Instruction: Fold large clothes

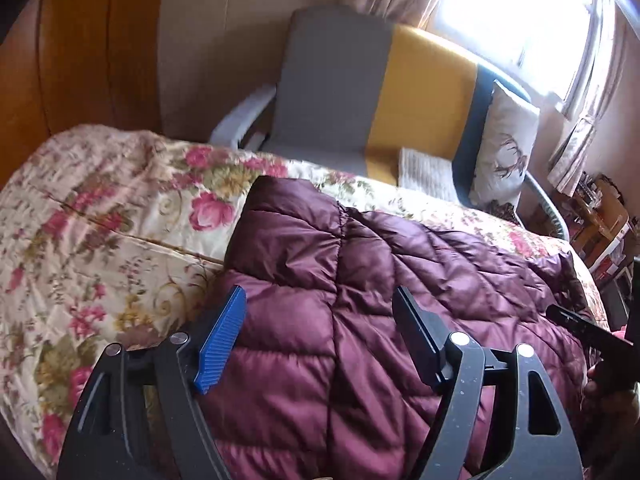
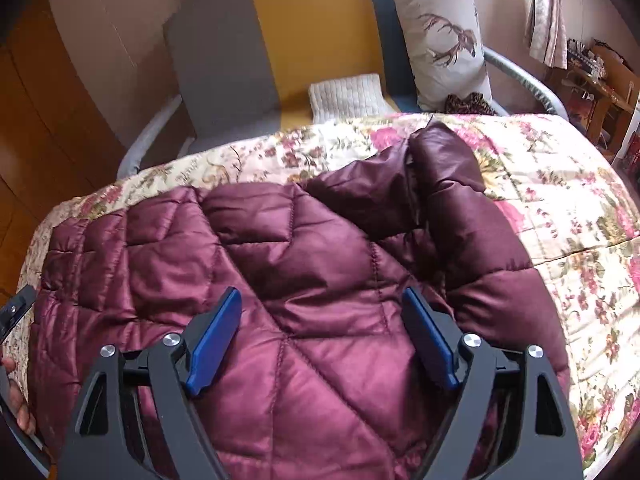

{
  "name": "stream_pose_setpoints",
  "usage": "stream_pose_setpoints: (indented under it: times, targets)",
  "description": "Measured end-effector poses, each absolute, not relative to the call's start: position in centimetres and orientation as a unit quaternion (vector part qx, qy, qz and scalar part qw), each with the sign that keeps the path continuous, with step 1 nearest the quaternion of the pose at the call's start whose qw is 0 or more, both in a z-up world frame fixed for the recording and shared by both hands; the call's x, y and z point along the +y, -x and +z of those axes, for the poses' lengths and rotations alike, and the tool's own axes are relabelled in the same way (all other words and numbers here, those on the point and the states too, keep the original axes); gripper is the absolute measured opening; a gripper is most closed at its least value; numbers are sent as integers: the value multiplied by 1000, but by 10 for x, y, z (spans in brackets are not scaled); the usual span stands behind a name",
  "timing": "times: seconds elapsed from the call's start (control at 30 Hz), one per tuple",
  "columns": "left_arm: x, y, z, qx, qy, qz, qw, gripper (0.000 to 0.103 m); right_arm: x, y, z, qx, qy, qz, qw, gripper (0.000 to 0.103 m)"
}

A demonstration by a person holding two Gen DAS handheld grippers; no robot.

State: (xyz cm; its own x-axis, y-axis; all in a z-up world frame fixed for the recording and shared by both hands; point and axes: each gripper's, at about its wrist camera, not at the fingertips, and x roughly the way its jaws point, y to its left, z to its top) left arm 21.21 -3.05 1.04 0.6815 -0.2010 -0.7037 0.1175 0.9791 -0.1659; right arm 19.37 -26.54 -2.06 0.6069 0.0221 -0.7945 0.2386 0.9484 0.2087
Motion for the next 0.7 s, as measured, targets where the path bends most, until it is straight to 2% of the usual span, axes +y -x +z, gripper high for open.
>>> stream_pose_setpoints:
  times: [0.23,0.27,0.7]
  targets:
    - [-34,-154,28,354,33,-92,930,75,-219,-138,15,401,-131,-12,907,87]
    - [-34,-147,29,350,30,-90,932,80,-212,-131,16,398,-128,-6,908,87]
    - [-31,-99,18,347,17,-98,932,82,-142,-74,10,392,-78,27,916,87]
